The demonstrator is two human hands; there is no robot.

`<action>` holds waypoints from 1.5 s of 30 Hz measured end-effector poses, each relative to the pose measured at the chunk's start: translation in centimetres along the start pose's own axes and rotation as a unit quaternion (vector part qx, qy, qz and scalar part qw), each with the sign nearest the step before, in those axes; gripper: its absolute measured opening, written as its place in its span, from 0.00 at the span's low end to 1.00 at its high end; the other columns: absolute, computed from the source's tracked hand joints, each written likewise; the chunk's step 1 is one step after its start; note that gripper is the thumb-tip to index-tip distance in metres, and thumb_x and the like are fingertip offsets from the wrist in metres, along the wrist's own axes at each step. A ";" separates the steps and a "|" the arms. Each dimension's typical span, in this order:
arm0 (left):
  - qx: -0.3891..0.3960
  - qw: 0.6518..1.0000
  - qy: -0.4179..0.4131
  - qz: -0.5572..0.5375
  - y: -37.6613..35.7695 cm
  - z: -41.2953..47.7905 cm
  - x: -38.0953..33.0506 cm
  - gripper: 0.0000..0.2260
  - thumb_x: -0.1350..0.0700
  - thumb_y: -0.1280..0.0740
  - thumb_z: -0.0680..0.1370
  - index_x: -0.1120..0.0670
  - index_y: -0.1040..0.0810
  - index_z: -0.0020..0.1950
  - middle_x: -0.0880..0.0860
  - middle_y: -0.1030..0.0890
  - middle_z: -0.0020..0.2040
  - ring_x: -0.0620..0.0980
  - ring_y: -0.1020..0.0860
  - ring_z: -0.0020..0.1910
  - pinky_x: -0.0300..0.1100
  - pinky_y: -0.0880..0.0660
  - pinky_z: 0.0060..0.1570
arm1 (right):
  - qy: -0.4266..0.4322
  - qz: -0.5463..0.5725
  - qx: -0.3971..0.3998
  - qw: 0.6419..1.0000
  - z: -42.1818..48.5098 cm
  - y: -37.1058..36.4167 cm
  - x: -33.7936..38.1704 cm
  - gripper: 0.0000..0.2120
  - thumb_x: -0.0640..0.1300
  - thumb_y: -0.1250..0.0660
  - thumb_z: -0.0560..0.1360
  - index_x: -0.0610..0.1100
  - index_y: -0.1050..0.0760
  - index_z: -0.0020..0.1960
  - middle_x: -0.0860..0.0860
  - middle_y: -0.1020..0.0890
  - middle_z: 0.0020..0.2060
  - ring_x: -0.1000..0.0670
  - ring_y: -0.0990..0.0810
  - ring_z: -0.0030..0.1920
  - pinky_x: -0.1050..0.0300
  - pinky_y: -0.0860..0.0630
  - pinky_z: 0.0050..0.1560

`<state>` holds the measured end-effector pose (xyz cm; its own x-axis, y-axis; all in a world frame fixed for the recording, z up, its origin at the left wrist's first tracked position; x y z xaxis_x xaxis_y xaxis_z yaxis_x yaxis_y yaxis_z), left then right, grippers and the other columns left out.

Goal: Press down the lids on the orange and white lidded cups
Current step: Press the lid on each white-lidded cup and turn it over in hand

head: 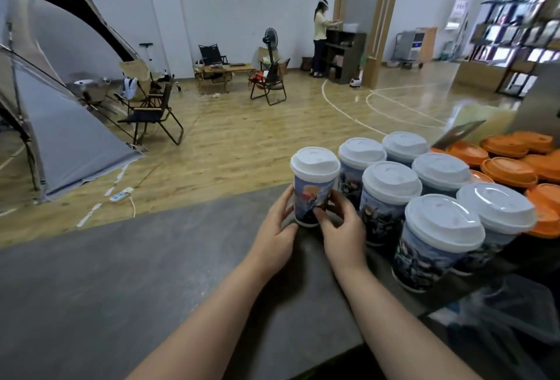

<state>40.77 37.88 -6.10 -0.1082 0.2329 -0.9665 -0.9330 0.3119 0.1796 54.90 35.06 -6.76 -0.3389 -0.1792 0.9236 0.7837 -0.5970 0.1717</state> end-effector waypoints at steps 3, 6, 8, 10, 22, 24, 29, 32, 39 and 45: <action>0.016 1.000 -0.004 0.015 0.4 0.3 0.6 0.36 0.76 0.43 0.76 0.49 0.43 0.80 0.46 0.38 0.78 0.43 0.35 0.76 0.46 0.37 0.76 | -0.006 0.015 -0.007 1.000 0.1 -0.4 -0.5 0.22 0.35 0.24 0.72 0.53 0.25 0.61 0.56 0.17 0.53 0.55 0.17 0.56 0.58 0.23 0.60; 0.029 0.999 -0.002 0.033 0.5 0.4 0.9 0.39 0.77 0.43 0.75 0.47 0.45 0.80 0.44 0.37 0.78 0.42 0.37 0.77 0.47 0.40 0.77 | 0.000 -0.003 -0.019 1.000 0.3 -0.5 -0.7 0.23 0.35 0.23 0.70 0.54 0.25 0.57 0.55 0.17 0.51 0.52 0.17 0.54 0.55 0.22 0.59; 0.041 0.999 -0.001 0.036 0.4 0.5 1.0 0.39 0.78 0.44 0.74 0.50 0.45 0.81 0.46 0.36 0.78 0.42 0.38 0.77 0.47 0.42 0.78 | -0.001 -0.015 -0.021 1.000 0.4 -0.6 -0.9 0.21 0.36 0.22 0.69 0.49 0.23 0.58 0.51 0.16 0.53 0.49 0.18 0.55 0.49 0.22 0.61; 0.044 0.998 -0.002 0.050 0.2 0.5 1.0 0.39 0.78 0.45 0.74 0.51 0.43 0.80 0.45 0.35 0.78 0.41 0.38 0.77 0.46 0.43 0.78 | -0.002 -0.030 -0.020 0.999 0.5 -0.5 -1.0 0.22 0.36 0.22 0.69 0.44 0.22 0.61 0.48 0.16 0.55 0.47 0.18 0.57 0.46 0.23 0.62; 0.024 0.997 0.009 0.072 -0.8 0.5 1.7 0.36 0.74 0.42 0.76 0.51 0.44 0.81 0.45 0.32 0.75 0.39 0.33 0.74 0.36 0.36 0.73 | 0.008 -0.068 -0.024 0.997 0.6 -0.4 -0.8 0.24 0.37 0.23 0.69 0.42 0.22 0.64 0.46 0.16 0.57 0.45 0.19 0.60 0.47 0.24 0.63; 0.007 0.997 0.004 0.076 -0.7 0.7 1.8 0.35 0.72 0.41 0.76 0.50 0.41 0.80 0.44 0.30 0.73 0.39 0.29 0.71 0.31 0.34 0.69 | 0.009 -0.069 -0.028 0.997 0.5 -0.3 -0.6 0.24 0.37 0.23 0.69 0.42 0.22 0.63 0.46 0.16 0.57 0.45 0.19 0.59 0.49 0.24 0.63; -0.046 0.997 0.012 0.068 -0.3 0.8 2.1 0.30 0.70 0.41 0.76 0.51 0.34 0.77 0.46 0.27 0.70 0.43 0.24 0.64 0.25 0.28 0.58 | 0.001 -0.065 -0.053 0.996 -0.5 0.0 -0.1 0.24 0.38 0.20 0.68 0.41 0.25 0.60 0.47 0.17 0.54 0.48 0.19 0.54 0.56 0.24 0.57; -0.076 0.996 0.025 0.045 0.2 0.5 1.9 0.24 0.68 0.41 0.75 0.50 0.25 0.67 0.49 0.21 0.62 0.46 0.20 0.58 0.45 0.20 0.58 | 0.014 -0.080 -0.049 0.996 -1.8 0.2 0.4 0.17 0.39 0.21 0.69 0.43 0.27 0.50 0.50 0.19 0.43 0.51 0.20 0.42 0.61 0.25 0.45; -0.061 0.968 0.236 -0.067 4.6 -2.6 0.3 0.12 0.66 0.44 0.78 0.56 0.23 0.51 0.57 0.20 0.38 0.50 0.24 0.30 0.41 0.28 0.28 | 0.023 -0.104 0.045 0.993 -6.2 -1.7 2.4 0.07 0.36 0.28 0.74 0.44 0.23 0.43 0.53 0.20 0.34 0.59 0.23 0.36 0.67 0.29 0.40; -0.063 0.974 0.217 -0.019 17.7 -12.6 -0.8 0.11 0.69 0.43 0.80 0.60 0.23 0.55 0.55 0.21 0.42 0.48 0.24 0.33 0.36 0.28 0.26 | -0.008 -0.060 0.132 0.989 -11.0 -9.9 7.1 0.07 0.36 0.30 0.75 0.47 0.23 0.44 0.54 0.18 0.36 0.65 0.23 0.35 0.73 0.29 0.38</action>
<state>20.01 31.57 -4.43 -0.1822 -0.1969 -0.9633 -0.9708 0.1917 0.1445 38.99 31.06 -5.66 -0.4310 -0.1048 0.8962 0.8476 -0.3877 0.3623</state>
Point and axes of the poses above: each hand's wrist, its own z-axis towards the middle knuckle, its own y-axis out of the back of the hand, x = y × z, the point moved 2 cm from there along z, towards the middle knuckle
